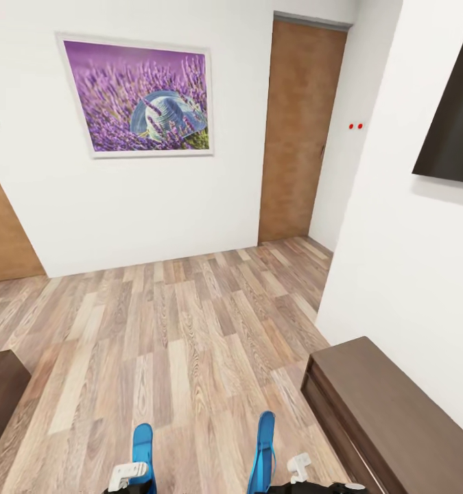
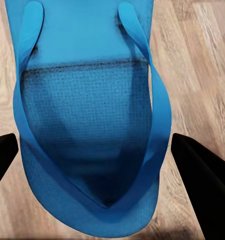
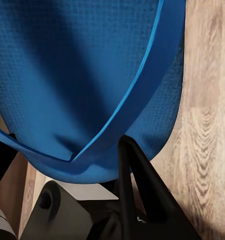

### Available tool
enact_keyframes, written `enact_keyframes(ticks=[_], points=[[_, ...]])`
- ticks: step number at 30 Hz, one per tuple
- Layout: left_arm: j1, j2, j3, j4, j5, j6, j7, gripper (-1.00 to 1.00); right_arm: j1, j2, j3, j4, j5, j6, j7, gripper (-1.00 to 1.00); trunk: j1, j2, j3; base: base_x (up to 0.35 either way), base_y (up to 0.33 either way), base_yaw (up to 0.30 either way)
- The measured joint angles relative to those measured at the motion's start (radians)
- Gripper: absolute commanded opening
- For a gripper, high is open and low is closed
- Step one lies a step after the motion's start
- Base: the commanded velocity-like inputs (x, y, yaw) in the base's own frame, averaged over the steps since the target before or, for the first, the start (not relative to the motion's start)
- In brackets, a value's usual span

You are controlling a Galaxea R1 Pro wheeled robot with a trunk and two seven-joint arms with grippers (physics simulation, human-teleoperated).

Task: In the bedroom, move the book from the bed onto either nightstand, and place the two sandals side by side next to the bed.

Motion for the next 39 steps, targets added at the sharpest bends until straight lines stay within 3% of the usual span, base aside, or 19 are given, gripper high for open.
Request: enact_keyframes(ticks=[29,39], points=[[0.0,-0.001,0.0,0.0,0.001,0.0,0.001,-1.0,0.0,0.0,0.0,0.0,0.0,0.0,-0.002,-1.0,0.0,0.0,0.0,0.0,0.0,0.216],[0.0,-0.013,0.0,0.0,0.001,0.0,0.001,-1.0,0.0,0.0,0.0,0.0,0.0,0.0,-0.002,-1.0,0.0,0.0,0.0,0.0,0.0,0.209]])
